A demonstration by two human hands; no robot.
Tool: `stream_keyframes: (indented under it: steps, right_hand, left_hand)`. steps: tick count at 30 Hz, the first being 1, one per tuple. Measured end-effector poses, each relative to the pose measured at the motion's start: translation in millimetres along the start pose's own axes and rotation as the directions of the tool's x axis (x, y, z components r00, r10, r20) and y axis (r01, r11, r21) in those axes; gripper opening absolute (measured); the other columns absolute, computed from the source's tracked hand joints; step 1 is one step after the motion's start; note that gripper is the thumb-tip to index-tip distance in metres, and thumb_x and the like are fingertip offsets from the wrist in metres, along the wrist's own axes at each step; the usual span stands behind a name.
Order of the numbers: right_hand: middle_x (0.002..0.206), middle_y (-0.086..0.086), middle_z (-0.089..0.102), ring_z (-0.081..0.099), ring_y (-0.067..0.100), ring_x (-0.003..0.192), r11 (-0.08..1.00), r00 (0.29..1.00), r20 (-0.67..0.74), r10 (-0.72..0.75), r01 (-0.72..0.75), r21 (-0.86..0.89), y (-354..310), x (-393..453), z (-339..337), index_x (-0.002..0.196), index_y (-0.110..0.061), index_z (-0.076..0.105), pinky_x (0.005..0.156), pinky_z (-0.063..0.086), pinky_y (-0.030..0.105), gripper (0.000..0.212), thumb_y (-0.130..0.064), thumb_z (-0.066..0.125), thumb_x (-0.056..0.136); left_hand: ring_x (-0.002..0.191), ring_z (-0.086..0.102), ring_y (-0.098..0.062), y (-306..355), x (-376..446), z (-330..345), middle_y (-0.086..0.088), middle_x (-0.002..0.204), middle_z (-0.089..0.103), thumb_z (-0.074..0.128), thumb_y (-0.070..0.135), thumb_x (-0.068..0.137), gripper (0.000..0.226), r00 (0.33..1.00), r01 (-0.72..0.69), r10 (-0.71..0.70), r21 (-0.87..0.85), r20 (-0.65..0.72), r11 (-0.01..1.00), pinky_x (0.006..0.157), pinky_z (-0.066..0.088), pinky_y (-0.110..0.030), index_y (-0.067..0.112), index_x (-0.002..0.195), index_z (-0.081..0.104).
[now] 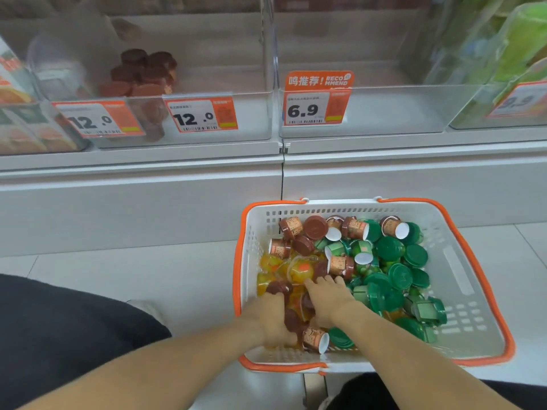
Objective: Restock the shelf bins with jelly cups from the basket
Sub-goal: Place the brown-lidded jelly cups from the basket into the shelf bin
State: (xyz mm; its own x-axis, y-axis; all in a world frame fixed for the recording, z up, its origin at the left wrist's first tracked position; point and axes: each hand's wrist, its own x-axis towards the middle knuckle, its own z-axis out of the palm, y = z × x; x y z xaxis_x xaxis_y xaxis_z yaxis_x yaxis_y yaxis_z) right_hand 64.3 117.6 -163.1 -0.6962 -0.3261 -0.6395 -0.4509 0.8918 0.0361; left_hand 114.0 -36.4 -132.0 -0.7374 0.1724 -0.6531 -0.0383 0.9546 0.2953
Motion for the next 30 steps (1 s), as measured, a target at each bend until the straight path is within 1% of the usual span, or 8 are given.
stream_keyframes:
  steps: [6, 8, 11, 14, 17, 20, 24, 30]
  right_hand:
    - [0.13, 0.012, 0.051, 0.048, 0.034, 0.123, 0.999, 0.999, -0.013, 0.035, -0.034, 0.042, -7.0, 5.1, -8.7, 0.134, -0.016, 0.045, 0.109, 0.034, 0.045, 0.056, -0.027, 0.067, 0.084]
    - [0.121, 0.01, 0.054, 0.055, 0.032, 0.112, 0.981, 0.999, 0.011, 0.04, -0.042, 0.192, -6.9, 6.2, -25.2, 0.123, -0.016, 0.051, 0.092, 0.047, 0.037, 0.05, -0.025, 0.072, 0.078]
    - [0.111, 0.002, 0.057, 0.059, 0.022, 0.097, 0.855, 1.0, -0.003, -0.013, 0.012, 0.519, -1.8, 7.4, -59.3, 0.115, -0.022, 0.057, 0.066, 0.048, 0.025, 0.058, -0.024, 0.086, 0.065]
    - [0.114, -0.006, 0.06, 0.059, 0.018, 0.107, 0.611, 0.994, -0.072, -0.077, 0.104, 0.785, 0.5, -1.8, -99.7, 0.12, -0.027, 0.062, 0.088, 0.053, 0.032, 0.063, -0.029, 0.092, 0.064]
    - [0.111, -0.005, 0.07, 0.067, 0.015, 0.103, 0.302, 0.979, -0.188, -0.077, 0.202, 0.932, -4.1, -19.3, -141.7, 0.115, -0.027, 0.069, 0.078, 0.057, 0.024, 0.053, -0.031, 0.092, 0.067]
    - [0.111, 0.003, 0.073, 0.069, 0.011, 0.091, 0.041, 0.963, -0.261, -0.066, 0.264, 0.964, -12.8, -37.7, -182.7, 0.117, -0.019, 0.07, 0.061, 0.049, 0.017, 0.05, -0.037, 0.08, 0.072]
    - [0.113, 0.005, 0.072, 0.065, 0.017, 0.09, -0.087, 0.927, -0.349, -0.136, 0.34, 0.936, -23.4, -55.4, -234.0, 0.114, -0.019, 0.072, 0.074, 0.044, 0.031, 0.048, -0.038, 0.084, 0.072]
    - [0.111, 0.013, 0.073, 0.071, 0.025, 0.096, -0.183, 0.823, -0.567, 0.034, 0.563, 0.806, -75.6, -66.2, -316.5, 0.12, -0.01, 0.066, 0.081, 0.057, 0.035, 0.061, -0.022, 0.085, 0.063]
  left_hand:
    - [0.082, 0.057, -0.013, -2.6, -19.1, -94.5, -0.001, 0.101, 0.059, 0.087, 0.038, 0.07, 0.056, 0.995, -0.096, 0.099, -0.175, 0.011, 0.98, 0.061, 0.047, -0.022, 0.021, 0.101, 0.043]
    - [0.092, 0.06, -0.014, -4.0, -28.9, -126.6, 0.0, 0.107, 0.059, 0.088, 0.036, 0.071, 0.063, 0.991, -0.132, 0.127, -0.165, -0.04, 0.977, 0.067, 0.054, -0.024, 0.022, 0.108, 0.039]
    - [0.091, 0.063, -0.013, -11.1, -50.0, -170.6, -0.003, 0.111, 0.063, 0.088, 0.034, 0.072, 0.067, 0.982, -0.173, 0.152, -0.199, -0.114, 0.965, 0.07, 0.059, -0.027, 0.021, 0.116, 0.039]
    - [0.072, 0.063, -0.012, -24.4, -76.1, -204.7, -0.008, 0.104, 0.068, 0.088, 0.027, 0.073, 0.06, 0.975, -0.206, 0.157, -0.374, -0.157, 0.904, 0.063, 0.058, -0.027, 0.022, 0.113, 0.043]
    - [0.079, 0.07, -0.026, -45.1, -98.5, -227.4, -0.018, 0.104, 0.069, 0.087, 0.018, 0.075, 0.052, 0.964, -0.261, 0.176, -0.563, -0.201, 0.784, 0.079, 0.06, -0.036, 0.021, 0.115, 0.055]
    - [0.086, 0.068, -0.034, -67.9, -116.4, -240.6, -0.022, 0.1, 0.069, 0.083, 0.012, 0.076, 0.047, 0.946, -0.319, 0.224, -0.804, -0.235, 0.502, 0.081, 0.059, -0.035, 0.013, 0.119, 0.063]
    - [0.089, 0.067, -0.031, -88.6, -133.1, -254.2, -0.018, 0.096, 0.068, 0.083, 0.02, 0.07, 0.054, 0.914, -0.384, 0.207, -0.908, -0.348, 0.168, 0.071, 0.056, -0.028, 0.01, 0.12, 0.065]
    - [0.073, 0.068, -0.027, -106.3, -142.7, -252.1, -0.016, 0.087, 0.072, 0.09, 0.034, 0.068, 0.059, 0.887, -0.435, -0.083, -0.883, -0.454, 0.177, 0.064, 0.049, -0.031, 0.014, 0.117, 0.063]
